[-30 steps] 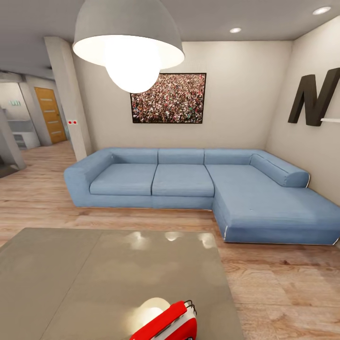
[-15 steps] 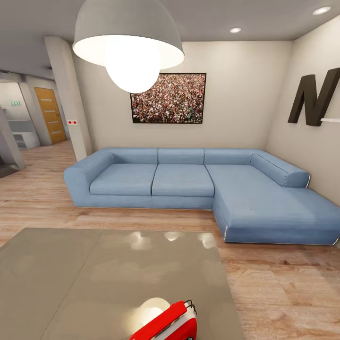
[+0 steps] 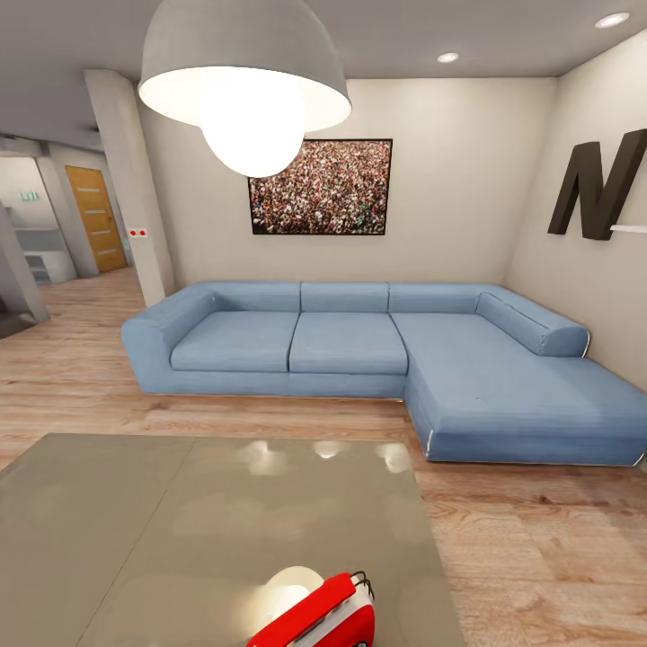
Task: Turn on the radio receiver that's on the table in the living room.
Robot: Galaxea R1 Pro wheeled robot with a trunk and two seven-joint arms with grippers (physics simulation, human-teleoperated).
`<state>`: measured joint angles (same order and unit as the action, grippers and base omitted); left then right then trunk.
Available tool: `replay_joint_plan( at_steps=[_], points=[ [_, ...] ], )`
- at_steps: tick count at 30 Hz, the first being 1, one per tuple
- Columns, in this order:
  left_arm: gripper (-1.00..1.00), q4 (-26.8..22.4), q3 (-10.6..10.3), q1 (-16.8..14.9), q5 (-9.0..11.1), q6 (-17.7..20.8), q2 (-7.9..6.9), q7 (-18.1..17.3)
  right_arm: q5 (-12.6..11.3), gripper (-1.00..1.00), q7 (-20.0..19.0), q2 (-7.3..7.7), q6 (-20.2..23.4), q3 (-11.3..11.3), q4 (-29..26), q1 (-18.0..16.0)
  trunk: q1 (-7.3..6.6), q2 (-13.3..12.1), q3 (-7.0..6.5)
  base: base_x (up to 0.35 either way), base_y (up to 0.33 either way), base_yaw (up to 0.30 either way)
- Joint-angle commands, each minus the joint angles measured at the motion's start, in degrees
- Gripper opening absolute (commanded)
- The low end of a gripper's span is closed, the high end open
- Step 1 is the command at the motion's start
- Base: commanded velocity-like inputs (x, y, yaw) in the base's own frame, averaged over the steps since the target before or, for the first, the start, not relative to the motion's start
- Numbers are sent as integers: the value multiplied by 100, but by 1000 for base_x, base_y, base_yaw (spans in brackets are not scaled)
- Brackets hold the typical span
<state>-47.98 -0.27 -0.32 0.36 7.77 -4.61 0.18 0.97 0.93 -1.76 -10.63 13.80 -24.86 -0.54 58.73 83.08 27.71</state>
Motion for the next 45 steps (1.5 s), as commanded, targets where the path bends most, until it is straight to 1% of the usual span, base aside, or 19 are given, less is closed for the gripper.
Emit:
replay_joint_plan(
  at_steps=[1,6,9,11,13,14,16,17,22,25,30,31,35,39,45],
  points=[
    [100,-87,-2,0,2,37,1,0,0,100,1,0,0,0,0,0,0,0,0,0,0,0],
    [100,-568,-7,0,7,260,13,-1,0,100,0,0,0,0,-1,1,0,0,0,0,0,0],
    [100,-831,-8,4,8,505,18,-1,0,100,0,0,0,0,-1,1,0,0,0,0,0,0],
    [100,-1135,-8,2,8,800,23,-6,0,100,1,0,0,0,-1,1,0,0,0,0,0,0],
    [100,-1300,-8,3,10,945,25,-7,0,100,2,2,0,0,-1,1,0,0,0,0,0,0],
    [100,-1644,-8,3,14,1223,32,-9,0,100,0,3,0,0,-4,1,0,0,0,0,0,0],
    [100,-1890,-8,3,16,1421,39,-9,0,100,0,2,0,0,-7,1,0,0,0,0,0,0],
    [100,-2115,-10,5,16,1600,43,-9,0,100,2,4,0,0,-10,1,0,0,0,0,0,0],
    [100,-2627,-14,5,17,2047,47,-10,0,100,0,8,0,1,-15,0,0,0,0,0,0,0],
    [100,-2821,-16,6,17,2216,47,-10,1,100,2,8,0,4,-17,1,0,0,0,0,0,0],
    [100,-3034,-19,6,17,2356,47,-10,2,100,3,9,0,7,-24,1,0,0,0,0,0,0],
    [100,-3135,-22,6,19,2435,47,-10,1,100,4,9,0,8,-31,1,0,0,0,0,0,0],
    [100,-3217,-19,6,24,2524,52,-10,2,100,4,9,0,9,-35,-1,0,0,0,0,0,0],
    [100,-3397,-13,5,21,2723,180,-10,2,100,4,9,0,9,-44,-1,0,0,0,0,0,0],
    [100,-3462,-9,4,23,2892,234,-10,6,100,2,13,0,9,-45,0,0,0,0,0,0,0]
  ],
)
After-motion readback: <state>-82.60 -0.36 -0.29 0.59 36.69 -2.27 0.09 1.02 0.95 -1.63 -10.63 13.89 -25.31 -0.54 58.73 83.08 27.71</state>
